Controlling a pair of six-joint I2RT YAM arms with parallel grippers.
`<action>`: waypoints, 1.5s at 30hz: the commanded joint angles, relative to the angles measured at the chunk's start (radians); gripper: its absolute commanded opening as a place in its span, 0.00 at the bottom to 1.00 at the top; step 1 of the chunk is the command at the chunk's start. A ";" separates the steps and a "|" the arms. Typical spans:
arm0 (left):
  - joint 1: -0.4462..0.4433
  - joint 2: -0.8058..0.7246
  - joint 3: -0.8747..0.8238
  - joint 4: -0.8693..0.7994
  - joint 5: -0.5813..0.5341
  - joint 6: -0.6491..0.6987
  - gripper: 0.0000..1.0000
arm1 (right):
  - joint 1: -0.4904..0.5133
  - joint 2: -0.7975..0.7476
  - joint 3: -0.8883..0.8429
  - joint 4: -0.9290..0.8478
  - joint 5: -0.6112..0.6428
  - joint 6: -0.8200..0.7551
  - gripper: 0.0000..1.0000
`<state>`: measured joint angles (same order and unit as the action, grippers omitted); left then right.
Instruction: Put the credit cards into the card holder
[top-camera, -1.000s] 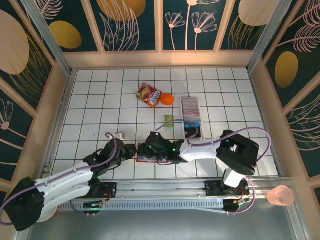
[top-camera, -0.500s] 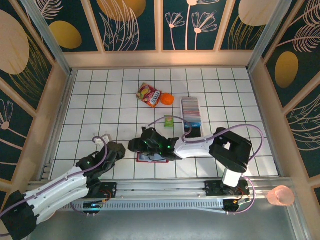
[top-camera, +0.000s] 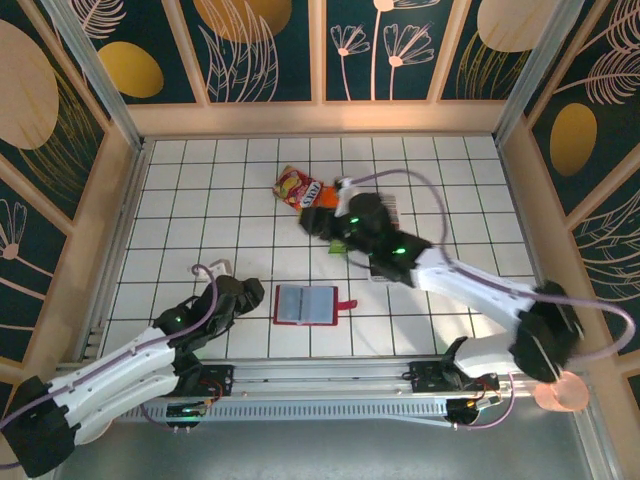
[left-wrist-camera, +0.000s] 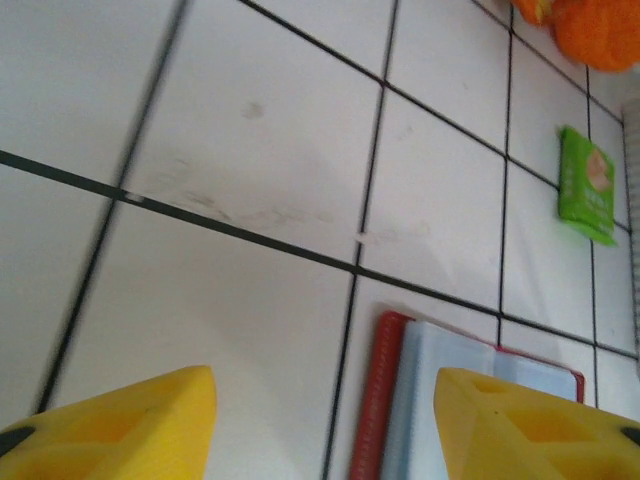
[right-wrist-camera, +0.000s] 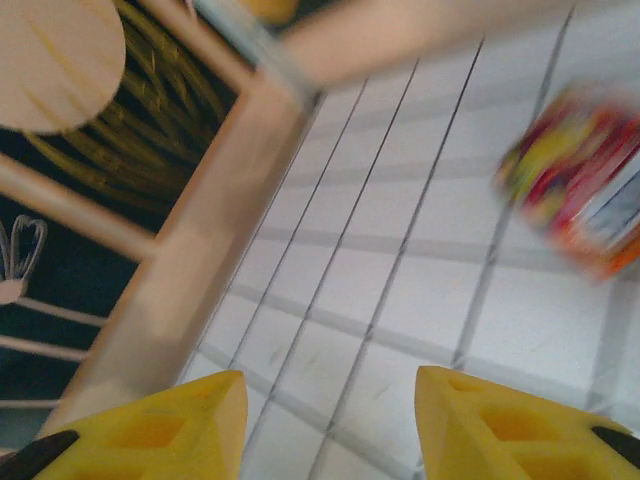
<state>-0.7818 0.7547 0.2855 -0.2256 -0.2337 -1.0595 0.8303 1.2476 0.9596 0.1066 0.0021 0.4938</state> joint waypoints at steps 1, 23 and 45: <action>-0.005 0.093 0.035 0.138 0.157 0.086 0.60 | -0.040 -0.154 -0.017 -0.188 0.080 -0.654 0.46; -0.005 0.336 0.006 0.285 0.336 0.181 0.47 | -0.358 0.038 -0.113 -0.477 0.019 -1.832 0.75; -0.005 0.264 -0.033 0.238 0.289 0.180 0.45 | -0.301 0.248 -0.152 -0.278 0.121 -1.852 0.75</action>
<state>-0.7822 1.0401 0.2596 0.0402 0.0807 -0.8909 0.5198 1.4792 0.8188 -0.2050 0.0898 -1.3491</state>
